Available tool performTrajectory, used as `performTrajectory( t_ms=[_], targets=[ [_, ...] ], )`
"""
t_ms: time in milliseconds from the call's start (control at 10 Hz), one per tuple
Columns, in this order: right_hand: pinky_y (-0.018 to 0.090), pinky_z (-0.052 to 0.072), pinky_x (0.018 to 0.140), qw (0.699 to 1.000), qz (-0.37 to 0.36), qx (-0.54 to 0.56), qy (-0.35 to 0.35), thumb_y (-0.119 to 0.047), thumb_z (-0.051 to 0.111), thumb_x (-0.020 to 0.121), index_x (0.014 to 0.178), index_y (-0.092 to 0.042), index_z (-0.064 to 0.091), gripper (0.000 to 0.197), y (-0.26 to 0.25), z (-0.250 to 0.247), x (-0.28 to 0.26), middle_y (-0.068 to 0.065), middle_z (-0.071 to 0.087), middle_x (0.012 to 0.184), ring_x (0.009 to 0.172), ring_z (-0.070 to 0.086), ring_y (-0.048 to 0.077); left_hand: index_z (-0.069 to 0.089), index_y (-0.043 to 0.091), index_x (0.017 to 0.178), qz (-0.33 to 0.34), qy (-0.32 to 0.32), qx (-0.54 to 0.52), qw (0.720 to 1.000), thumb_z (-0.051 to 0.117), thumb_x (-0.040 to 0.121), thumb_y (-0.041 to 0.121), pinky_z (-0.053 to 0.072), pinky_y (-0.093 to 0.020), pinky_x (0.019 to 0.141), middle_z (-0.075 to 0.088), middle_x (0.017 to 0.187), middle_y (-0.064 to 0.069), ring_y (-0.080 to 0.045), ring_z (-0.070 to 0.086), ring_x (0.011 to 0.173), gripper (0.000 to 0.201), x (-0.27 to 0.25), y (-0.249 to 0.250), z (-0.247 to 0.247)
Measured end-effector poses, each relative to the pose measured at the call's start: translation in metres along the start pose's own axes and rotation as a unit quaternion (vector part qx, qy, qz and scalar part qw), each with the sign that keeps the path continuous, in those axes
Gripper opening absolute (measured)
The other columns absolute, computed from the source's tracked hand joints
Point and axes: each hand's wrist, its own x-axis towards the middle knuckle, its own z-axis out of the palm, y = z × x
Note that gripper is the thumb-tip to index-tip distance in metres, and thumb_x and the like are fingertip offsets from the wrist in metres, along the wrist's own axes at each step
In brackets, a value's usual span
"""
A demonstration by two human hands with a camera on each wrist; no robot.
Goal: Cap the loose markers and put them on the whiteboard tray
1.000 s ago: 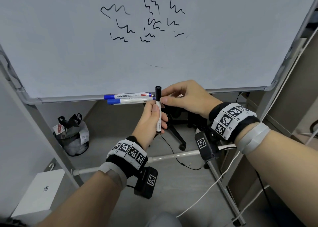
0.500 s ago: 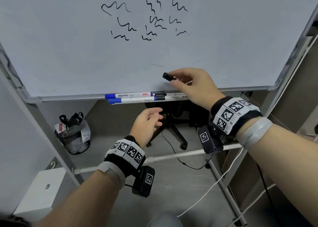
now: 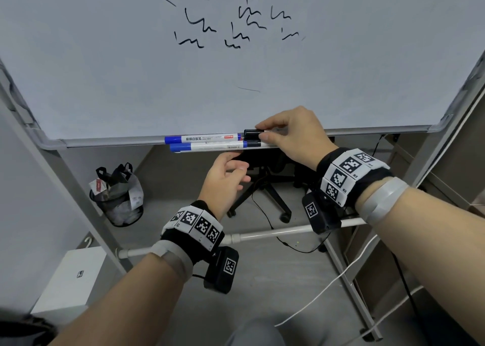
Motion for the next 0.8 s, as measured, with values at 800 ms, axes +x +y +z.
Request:
performTrajectory(
  t_ms=[800],
  targets=[
    [0.01,0.043,0.072,0.995,0.015,0.092,0.045,-0.039,0.07,0.093,0.102,-0.03,0.08,0.016,-0.025,-0.037,-0.043,-0.015,0.078,0.096,0.09,0.069,0.007,0.061,0.018,0.135,0.019,-0.049,-0.016,0.998,0.054,0.105,0.016,0.055,-0.026,0.069,0.07,0.112,-0.012,-0.014,0.067,0.081,0.031,-0.032,0.024,0.001]
  ],
)
